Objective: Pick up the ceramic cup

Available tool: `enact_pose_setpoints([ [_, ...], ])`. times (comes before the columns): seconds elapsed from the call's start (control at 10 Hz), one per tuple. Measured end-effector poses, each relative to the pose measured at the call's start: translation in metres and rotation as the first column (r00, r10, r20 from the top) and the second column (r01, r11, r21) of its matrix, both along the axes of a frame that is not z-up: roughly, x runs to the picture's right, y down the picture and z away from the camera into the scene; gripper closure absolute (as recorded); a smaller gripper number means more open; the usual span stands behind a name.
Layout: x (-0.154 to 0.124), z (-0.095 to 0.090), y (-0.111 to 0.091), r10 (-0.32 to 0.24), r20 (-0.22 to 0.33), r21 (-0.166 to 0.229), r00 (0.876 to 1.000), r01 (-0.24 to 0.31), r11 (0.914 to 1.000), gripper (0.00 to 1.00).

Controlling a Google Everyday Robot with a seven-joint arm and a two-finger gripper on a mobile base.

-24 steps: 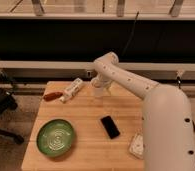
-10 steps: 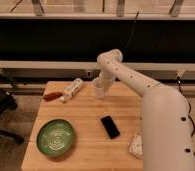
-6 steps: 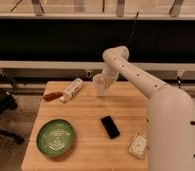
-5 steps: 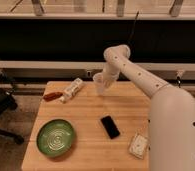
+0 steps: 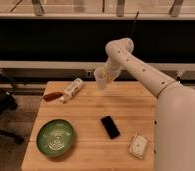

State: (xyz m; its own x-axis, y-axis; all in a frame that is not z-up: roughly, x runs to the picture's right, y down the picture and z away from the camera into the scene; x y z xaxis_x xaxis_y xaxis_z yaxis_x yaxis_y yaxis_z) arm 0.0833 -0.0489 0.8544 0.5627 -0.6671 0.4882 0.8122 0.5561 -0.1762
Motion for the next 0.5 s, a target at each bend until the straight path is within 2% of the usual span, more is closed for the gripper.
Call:
enact_pose_setpoints([
  [0.5,0.0074,-0.0121,0.0013,-0.012,0.015,0.0,1.0,0.012,0.9999,1.0],
])
